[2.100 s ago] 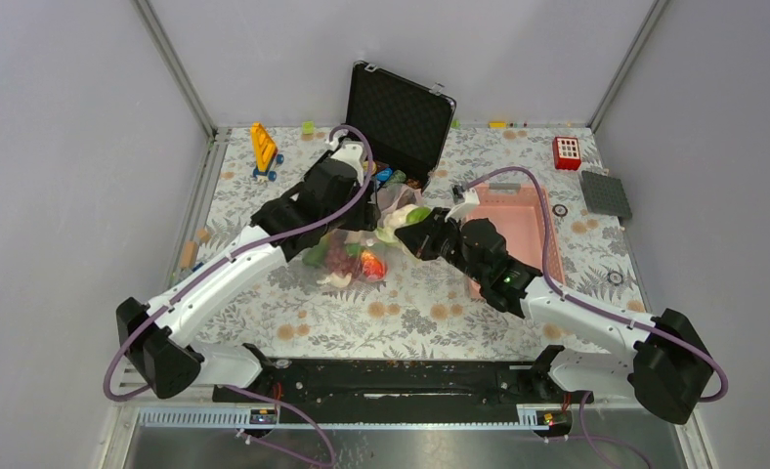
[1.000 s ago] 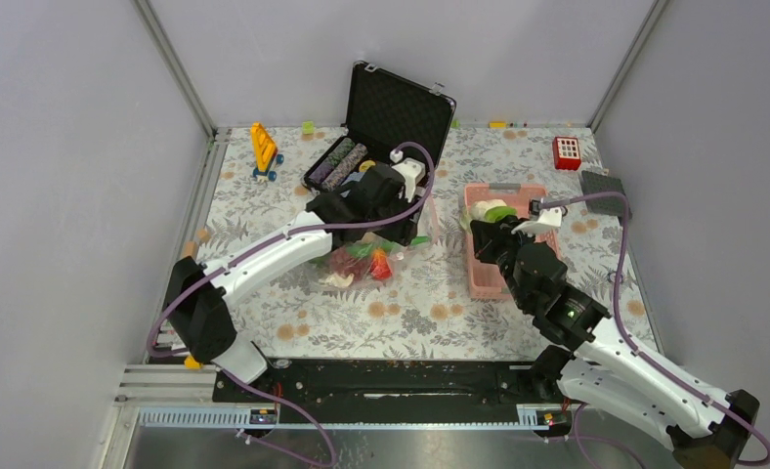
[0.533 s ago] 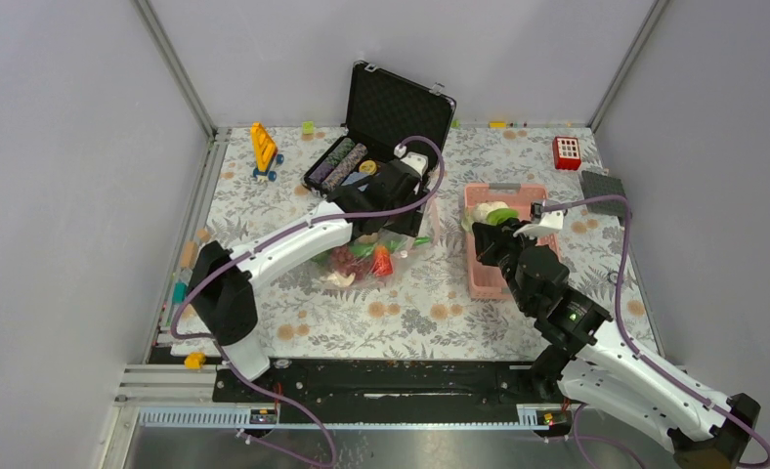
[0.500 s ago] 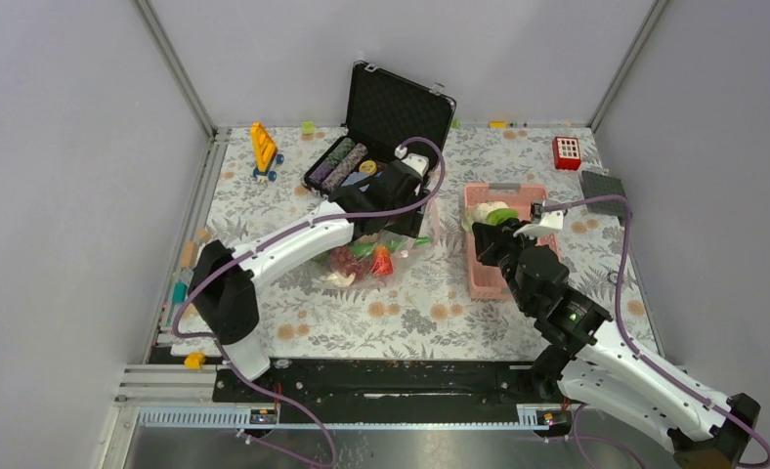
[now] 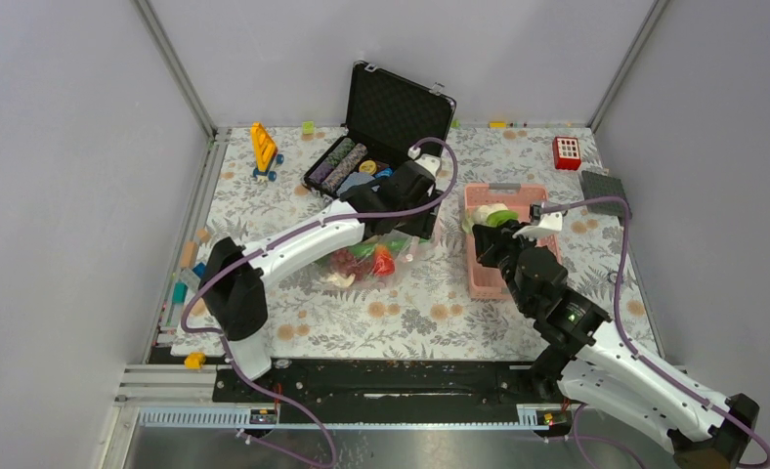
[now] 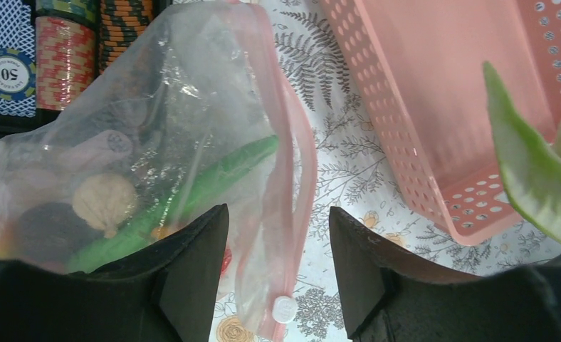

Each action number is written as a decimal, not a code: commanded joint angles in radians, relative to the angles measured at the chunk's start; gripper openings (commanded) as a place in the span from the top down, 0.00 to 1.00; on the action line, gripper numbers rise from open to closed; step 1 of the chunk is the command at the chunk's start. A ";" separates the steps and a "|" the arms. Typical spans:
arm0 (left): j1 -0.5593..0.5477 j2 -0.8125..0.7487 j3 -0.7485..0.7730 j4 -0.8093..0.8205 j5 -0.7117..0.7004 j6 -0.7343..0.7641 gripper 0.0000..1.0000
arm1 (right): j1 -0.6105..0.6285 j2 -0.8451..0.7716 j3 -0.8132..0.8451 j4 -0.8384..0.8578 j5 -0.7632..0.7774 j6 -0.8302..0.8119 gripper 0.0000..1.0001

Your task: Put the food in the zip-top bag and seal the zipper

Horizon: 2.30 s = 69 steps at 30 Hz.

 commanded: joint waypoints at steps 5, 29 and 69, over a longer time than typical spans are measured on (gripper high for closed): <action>-0.016 0.069 0.134 -0.060 -0.096 -0.039 0.47 | -0.009 -0.040 -0.014 0.052 0.016 0.001 1.00; -0.098 -0.127 0.188 -0.382 -0.366 -0.166 1.00 | -0.010 0.125 -0.072 0.632 -0.491 -0.036 1.00; -0.139 -0.537 -0.123 -0.326 -0.388 -0.328 1.00 | -0.020 0.591 -0.064 1.467 -1.002 0.524 1.00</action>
